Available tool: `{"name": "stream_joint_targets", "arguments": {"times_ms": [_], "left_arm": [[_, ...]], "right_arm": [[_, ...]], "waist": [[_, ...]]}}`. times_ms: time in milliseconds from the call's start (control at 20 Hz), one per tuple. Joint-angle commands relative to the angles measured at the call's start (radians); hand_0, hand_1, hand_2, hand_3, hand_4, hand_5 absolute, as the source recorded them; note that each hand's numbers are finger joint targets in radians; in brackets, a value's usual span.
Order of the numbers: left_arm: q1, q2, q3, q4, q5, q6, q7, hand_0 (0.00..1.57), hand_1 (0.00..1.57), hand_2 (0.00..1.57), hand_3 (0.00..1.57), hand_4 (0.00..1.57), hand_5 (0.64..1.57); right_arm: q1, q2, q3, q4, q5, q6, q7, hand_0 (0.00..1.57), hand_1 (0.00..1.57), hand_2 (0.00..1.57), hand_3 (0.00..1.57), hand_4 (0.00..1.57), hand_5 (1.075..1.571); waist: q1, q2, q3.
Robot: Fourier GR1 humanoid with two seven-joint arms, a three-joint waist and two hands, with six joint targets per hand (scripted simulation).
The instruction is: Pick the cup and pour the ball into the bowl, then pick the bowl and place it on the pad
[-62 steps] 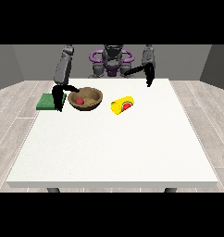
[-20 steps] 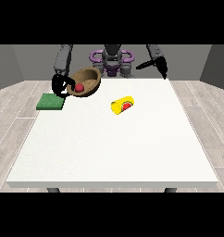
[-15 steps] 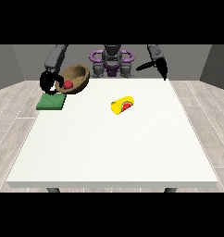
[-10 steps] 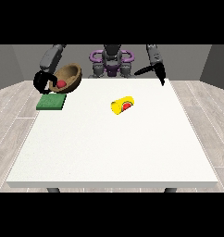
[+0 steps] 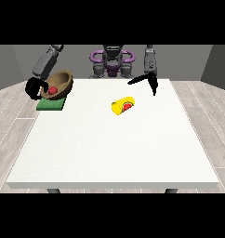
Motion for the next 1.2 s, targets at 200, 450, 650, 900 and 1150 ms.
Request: {"name": "stream_joint_targets", "arguments": {"times_ms": [200, 450, 650, 900, 1150], "left_arm": [[0.012, -0.011, -0.056, -0.194, -0.038, 0.023, 0.051, 0.0, 0.0, 0.0, 0.0, 0.0, 1.563], [-0.041, 0.018, -0.036, -0.255, -0.05, 0.034, 0.124, 0.0, 0.0, 0.0, 0.0, 0.0, 1.564], [0.032, 0.019, -0.06, -0.342, -0.044, 0.011, 0.119, 0.0, 0.0, 0.0, 0.0, 0.0, 1.563], [0.023, 0.037, -0.049, -0.388, -0.02, -0.026, 0.191, 0.0, 0.0, 0.0, 0.0, 0.0, 1.566], [0.038, 0.031, -0.03, -0.335, -0.003, -0.022, 0.15, 0.0, 0.0, 0.0, 0.0, 0.0, 1.566]], "right_arm": [[0.011, -0.155, -0.05, 0.085, 0.012, 0.074, -0.162, 1.57, 1.57, 1.57, 0.0, 1.03, 1.566], [-0.016, -0.206, -0.037, 0.108, 0.037, 0.1, -0.185, 1.57, 1.57, 1.57, 0.0, 1.04, 1.569], [-0.019, -0.248, -0.046, 0.133, 0.04, 0.136, -0.215, 1.57, 1.57, 1.57, 0.44, 1.03, 1.571], [-0.058, -0.258, -0.095, 0.196, -0.022, 0.17, -0.109, 1.57, 1.57, 1.57, 0.0, 0.78, 1.569], [-0.05, -0.247, -0.078, 0.184, -0.013, 0.147, -0.076, 1.57, 1.57, 1.57, 0.81, 0.74, 1.571]], "waist": [[0.044, 0.141, 0.0008], [-0.002, 0.188, 0.0008], [0.006, 0.195, 0.0007], [0.009, 0.159, 0.0006], [0.009, 0.131, -0.0005]]}}
